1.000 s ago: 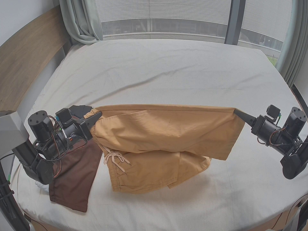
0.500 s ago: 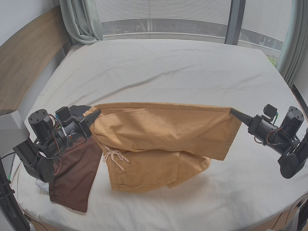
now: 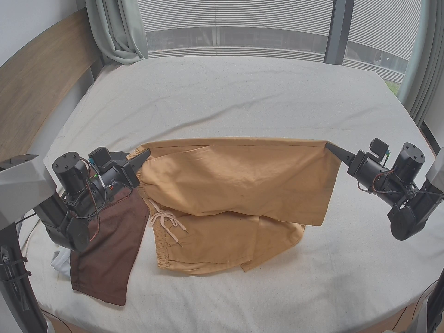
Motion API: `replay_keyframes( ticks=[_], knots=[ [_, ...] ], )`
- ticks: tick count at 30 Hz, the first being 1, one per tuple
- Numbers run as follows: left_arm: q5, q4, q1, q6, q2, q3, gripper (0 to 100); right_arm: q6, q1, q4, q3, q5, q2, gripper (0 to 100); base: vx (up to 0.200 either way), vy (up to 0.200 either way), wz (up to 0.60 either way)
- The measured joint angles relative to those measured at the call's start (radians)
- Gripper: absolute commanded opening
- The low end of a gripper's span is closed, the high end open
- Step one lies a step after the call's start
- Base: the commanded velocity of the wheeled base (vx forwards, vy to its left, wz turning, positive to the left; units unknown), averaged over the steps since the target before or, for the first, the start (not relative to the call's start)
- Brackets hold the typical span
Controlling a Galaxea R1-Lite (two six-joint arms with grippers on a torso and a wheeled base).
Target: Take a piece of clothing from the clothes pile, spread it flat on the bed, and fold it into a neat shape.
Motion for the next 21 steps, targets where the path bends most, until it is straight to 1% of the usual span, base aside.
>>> replay_keyframes(
  ticks=[4, 8, 16, 21],
  knots=[
    [0.017, 0.000, -0.001, -0.030, 0.039, -0.063, 0, 0.011, -0.013, 0.000, -0.057, 0.000, 0.051, 0, 0.000, 0.000, 0.00],
    [0.022, 0.000, -0.003, -0.040, 0.076, -0.111, 0, 0.017, -0.019, 0.000, -0.113, -0.001, 0.102, 0, 0.000, 0.000, 0.00],
    [0.024, 0.000, -0.001, -0.044, 0.126, -0.174, 0, 0.020, -0.022, 0.001, -0.223, -0.005, 0.181, 0, 0.000, 0.000, 0.00],
    [0.030, 0.000, 0.000, -0.075, 0.152, -0.219, 0, 0.037, -0.022, 0.002, -0.297, -0.006, 0.230, 0, 0.000, 0.000, 0.00]
  ],
)
